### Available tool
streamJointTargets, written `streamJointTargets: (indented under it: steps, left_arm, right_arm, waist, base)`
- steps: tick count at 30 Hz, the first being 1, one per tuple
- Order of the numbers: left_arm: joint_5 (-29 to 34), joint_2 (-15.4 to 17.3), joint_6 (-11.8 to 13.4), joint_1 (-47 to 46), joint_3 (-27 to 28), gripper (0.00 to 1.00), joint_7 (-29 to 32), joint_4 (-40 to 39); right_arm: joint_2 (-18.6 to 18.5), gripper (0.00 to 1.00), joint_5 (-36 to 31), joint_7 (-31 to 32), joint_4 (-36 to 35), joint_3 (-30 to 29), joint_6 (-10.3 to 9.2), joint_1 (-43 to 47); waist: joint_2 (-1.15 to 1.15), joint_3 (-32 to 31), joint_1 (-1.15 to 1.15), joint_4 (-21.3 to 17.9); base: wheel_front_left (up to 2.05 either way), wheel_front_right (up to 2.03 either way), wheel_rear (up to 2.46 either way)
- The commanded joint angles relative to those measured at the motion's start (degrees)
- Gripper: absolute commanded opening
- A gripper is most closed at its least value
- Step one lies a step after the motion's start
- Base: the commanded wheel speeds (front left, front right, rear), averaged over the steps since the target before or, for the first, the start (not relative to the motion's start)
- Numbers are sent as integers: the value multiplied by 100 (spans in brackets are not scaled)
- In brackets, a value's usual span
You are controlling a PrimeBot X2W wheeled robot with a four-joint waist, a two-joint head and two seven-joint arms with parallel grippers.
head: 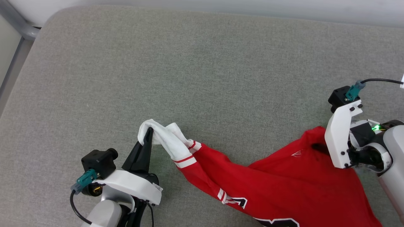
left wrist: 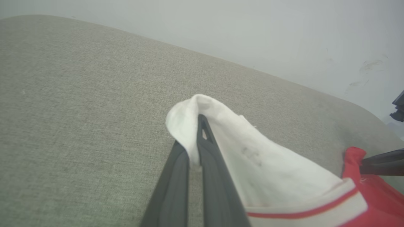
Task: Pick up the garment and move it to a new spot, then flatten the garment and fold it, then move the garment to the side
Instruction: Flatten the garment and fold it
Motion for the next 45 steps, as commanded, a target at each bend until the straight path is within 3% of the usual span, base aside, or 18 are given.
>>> streamJointTargets:
  steps: [1,8,17,21,30,40,45]
  left_arm:
    - [39,-13,-28,-60,13,0,-28,20]
    - [49,75,-20,17,42,0,-23,139]
    - [401,618,33,-522,57,0,261,333]
    - [481,792,-131,-1528,100,0,468,764]
    - [359,759,-480,-3698,248,0,748,1908]
    - [498,968,-545,-6101,437,0,664,3120]
    - [676,1151,-571,-7125,400,0,619,3504]
  right_arm:
    - [120,0,74,92,277,289,16,376]
    - [-45,0,325,-589,165,194,6,-171]
    - [-71,0,188,-1400,197,-257,7,-680]
    - [114,0,-414,-1797,477,-678,6,-1246]
    - [388,0,-1439,-2560,866,-1547,4,-2429]
    - [802,0,-2516,-3333,1140,-2505,2,-4013]
    - [868,0,-2828,-3687,1468,-2654,-5,-4859]
  waist:
    - [0,-33,0,-6]
    - [0,-344,0,-104]
    - [0,-873,0,-447]
    - [0,-917,0,-671]
    - [0,-476,0,-849]
    - [0,237,0,-1038]
    - [0,563,0,-1107]
  base:
    - [0,0,0]
    - [0,0,0]
    - [0,0,0]
    - [0,0,0]
    - [0,0,0]
    - [0,0,0]
    - [0,0,0]
